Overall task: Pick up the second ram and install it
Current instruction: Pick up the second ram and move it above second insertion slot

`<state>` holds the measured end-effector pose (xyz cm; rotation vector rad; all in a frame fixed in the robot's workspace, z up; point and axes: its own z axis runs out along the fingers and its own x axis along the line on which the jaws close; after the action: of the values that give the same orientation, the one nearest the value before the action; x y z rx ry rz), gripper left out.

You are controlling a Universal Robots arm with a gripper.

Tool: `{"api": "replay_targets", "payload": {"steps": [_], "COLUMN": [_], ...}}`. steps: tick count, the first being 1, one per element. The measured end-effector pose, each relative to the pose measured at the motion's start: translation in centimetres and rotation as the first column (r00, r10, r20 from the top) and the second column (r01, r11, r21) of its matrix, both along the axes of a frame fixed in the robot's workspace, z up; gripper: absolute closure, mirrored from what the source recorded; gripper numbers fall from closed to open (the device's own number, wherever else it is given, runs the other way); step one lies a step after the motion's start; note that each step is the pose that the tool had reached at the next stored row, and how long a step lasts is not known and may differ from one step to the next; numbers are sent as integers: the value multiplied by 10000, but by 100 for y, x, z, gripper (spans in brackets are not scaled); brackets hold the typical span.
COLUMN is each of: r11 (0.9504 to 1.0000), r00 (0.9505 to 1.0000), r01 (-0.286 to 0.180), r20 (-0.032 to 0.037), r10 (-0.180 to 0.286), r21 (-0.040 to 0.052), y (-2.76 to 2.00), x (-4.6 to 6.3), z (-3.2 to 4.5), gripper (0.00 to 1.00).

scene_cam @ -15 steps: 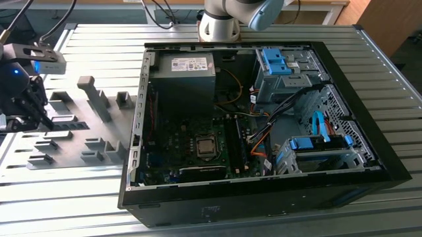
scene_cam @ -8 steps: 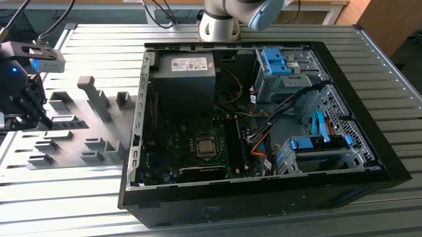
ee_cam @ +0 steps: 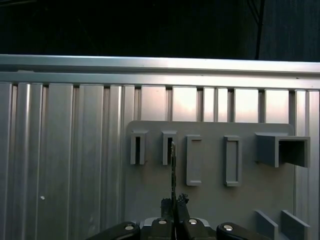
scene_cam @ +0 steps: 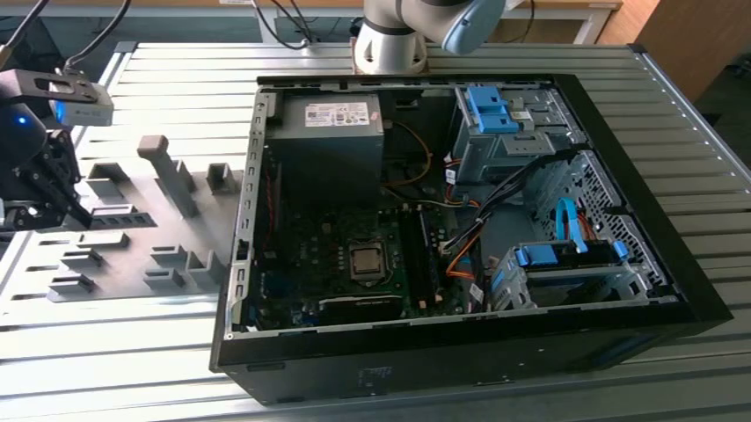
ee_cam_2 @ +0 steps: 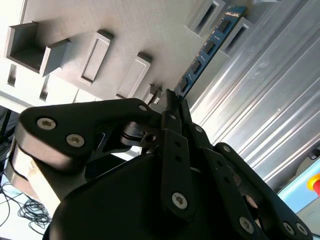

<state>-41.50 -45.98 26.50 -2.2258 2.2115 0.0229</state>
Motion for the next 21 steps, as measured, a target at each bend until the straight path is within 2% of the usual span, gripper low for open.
{"api": "replay_targets", "payload": {"steps": [21], "r11": [10000], "r00": [10000], "r01": [0], "r20": [6], "r10": [0], "r21": [0], "y": [0], "x": [-4], "z": [109], "gripper": [86]}}
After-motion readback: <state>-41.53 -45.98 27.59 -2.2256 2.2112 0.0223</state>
